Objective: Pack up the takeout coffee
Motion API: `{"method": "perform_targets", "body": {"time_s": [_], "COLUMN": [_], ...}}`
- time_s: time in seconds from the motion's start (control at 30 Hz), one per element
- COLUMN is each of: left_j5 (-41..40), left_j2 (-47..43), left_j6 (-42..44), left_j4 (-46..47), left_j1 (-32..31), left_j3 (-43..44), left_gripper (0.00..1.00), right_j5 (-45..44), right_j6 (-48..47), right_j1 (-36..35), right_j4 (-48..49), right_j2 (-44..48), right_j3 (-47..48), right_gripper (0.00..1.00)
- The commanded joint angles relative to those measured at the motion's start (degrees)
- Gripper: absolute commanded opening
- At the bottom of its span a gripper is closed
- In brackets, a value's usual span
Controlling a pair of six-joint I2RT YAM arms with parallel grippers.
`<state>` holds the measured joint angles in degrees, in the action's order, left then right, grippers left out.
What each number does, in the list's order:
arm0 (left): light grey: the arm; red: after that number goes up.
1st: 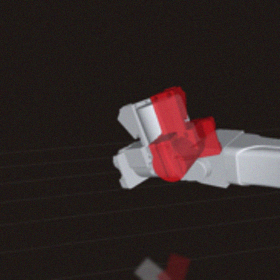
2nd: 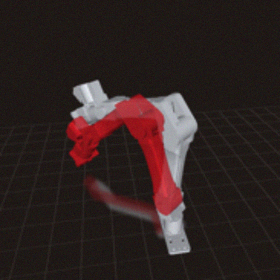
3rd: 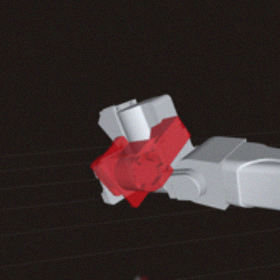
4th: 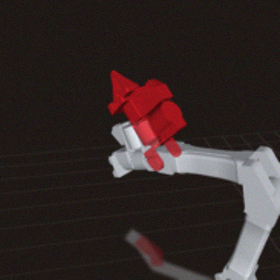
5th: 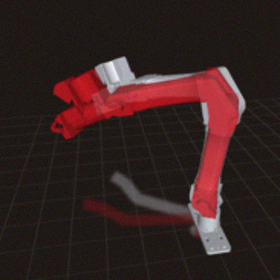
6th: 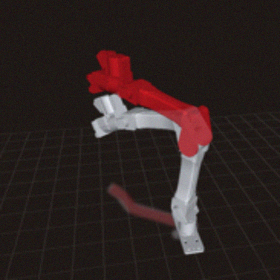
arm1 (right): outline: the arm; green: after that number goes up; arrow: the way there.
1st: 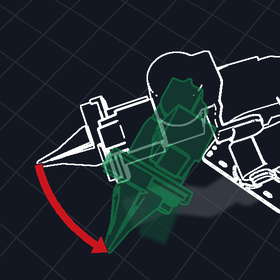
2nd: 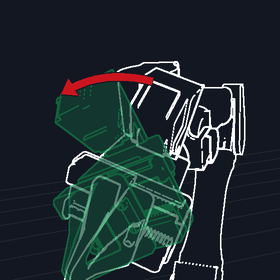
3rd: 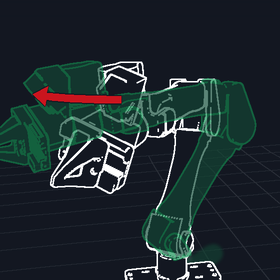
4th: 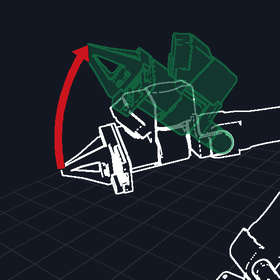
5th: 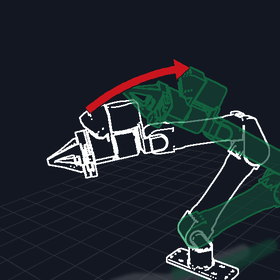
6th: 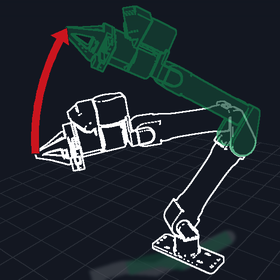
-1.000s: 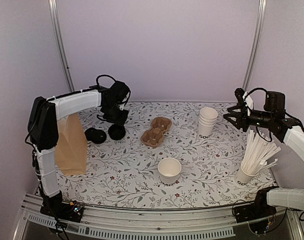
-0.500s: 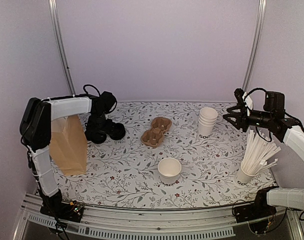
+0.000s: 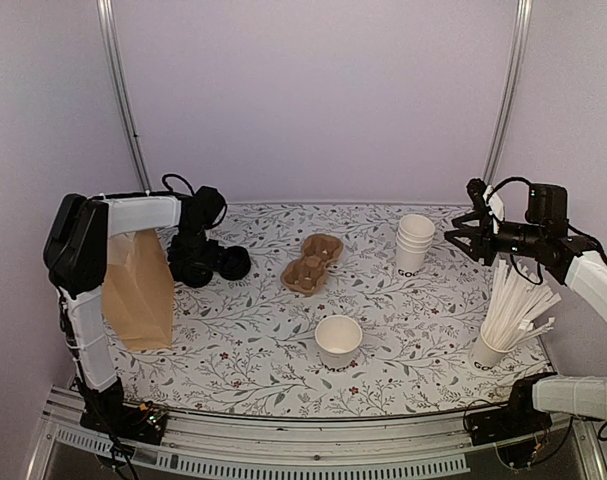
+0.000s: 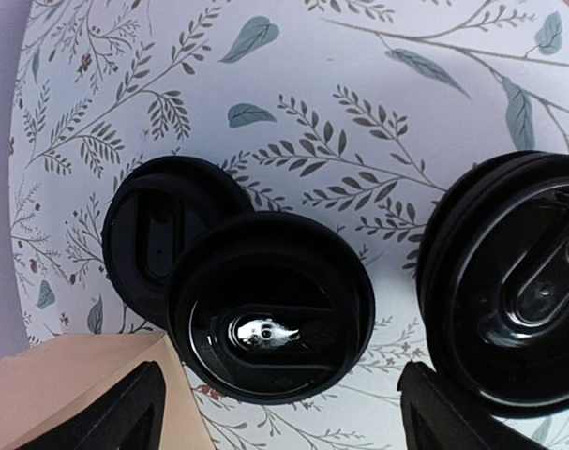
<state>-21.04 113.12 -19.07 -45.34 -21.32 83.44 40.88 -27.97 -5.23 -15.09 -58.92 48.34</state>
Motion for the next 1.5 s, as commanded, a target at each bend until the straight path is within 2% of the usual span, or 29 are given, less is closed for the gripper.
{"method": "perform_targets", "body": {"time_s": [0.0,0.4,1.03,1.27,1.47], "left_j5": [0.0,-2.2,-3.1,-4.4,-4.9], "left_j2": [2.5,5.5,5.4,0.7,-4.8], "left_j6": [1.1,0.6,0.9,0.5,0.1], "left_j4": [1.4,1.8,1.0,-0.9,-4.0], "left_j1": [1.3,1.4,1.3,0.2,-4.2], "left_j3": [0.7,0.8,0.8,0.4,2.6], "left_gripper": [0.89,0.88,0.69,0.68,0.67], "right_j5": [0.7,0.9,0.7,0.5,0.4], "right_j6": [-0.5,-0.9,-1.2,-1.3,-1.3], "right_j1": [0.1,0.0,0.0,0.0,0.0], "right_j4": [-0.4,-0.8,-0.9,-0.9,-0.8], "right_j2": [-0.3,-0.2,0.3,0.3,-0.1], "right_j3": [-0.1,0.0,-0.2,-0.2,-0.3], "right_gripper": [0.43,0.43,0.43,0.43,0.43]}}
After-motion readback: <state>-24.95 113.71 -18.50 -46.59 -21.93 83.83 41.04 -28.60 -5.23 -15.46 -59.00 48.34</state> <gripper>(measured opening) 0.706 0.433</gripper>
